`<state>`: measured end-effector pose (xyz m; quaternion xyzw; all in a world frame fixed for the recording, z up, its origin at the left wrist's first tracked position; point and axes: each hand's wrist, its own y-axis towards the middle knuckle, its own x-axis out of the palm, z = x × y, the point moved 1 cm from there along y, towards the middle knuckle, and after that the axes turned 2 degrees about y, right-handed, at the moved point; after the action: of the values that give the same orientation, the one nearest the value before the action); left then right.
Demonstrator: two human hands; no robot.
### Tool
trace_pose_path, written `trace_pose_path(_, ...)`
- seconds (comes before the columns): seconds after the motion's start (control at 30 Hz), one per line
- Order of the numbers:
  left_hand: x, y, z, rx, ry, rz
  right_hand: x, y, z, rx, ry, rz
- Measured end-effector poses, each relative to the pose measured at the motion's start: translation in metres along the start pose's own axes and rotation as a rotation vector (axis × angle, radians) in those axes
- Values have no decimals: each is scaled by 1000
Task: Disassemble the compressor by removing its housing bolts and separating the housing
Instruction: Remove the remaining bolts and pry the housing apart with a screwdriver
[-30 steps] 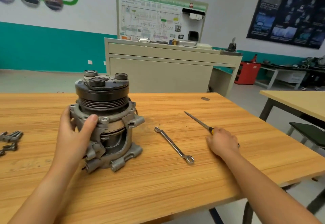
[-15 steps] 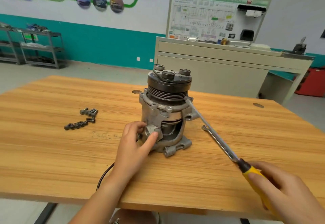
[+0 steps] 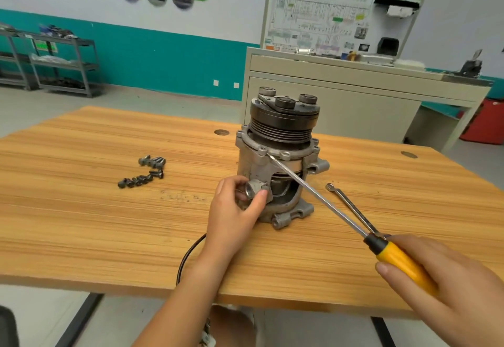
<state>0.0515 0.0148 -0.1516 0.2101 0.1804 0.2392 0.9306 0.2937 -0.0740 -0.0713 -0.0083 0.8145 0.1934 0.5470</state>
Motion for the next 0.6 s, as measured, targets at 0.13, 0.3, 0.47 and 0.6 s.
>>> trace_pose_path(0.13,-1,-1,-1,9,-23,-6,-3,-2,-3,-158,-237,194)
trace_pose_path(0.3,1,0,-2,-2,-32,-7,-5,2,-7,-248,-379,204)
trace_pose_path(0.47,3,-1,-3,-25,-56,-15,-2,4,-19,-248,-427,162)
trace_pose_path(0.6,5,-1,-4,-13,-36,-5,-14,11,-29,-280,-438,184)
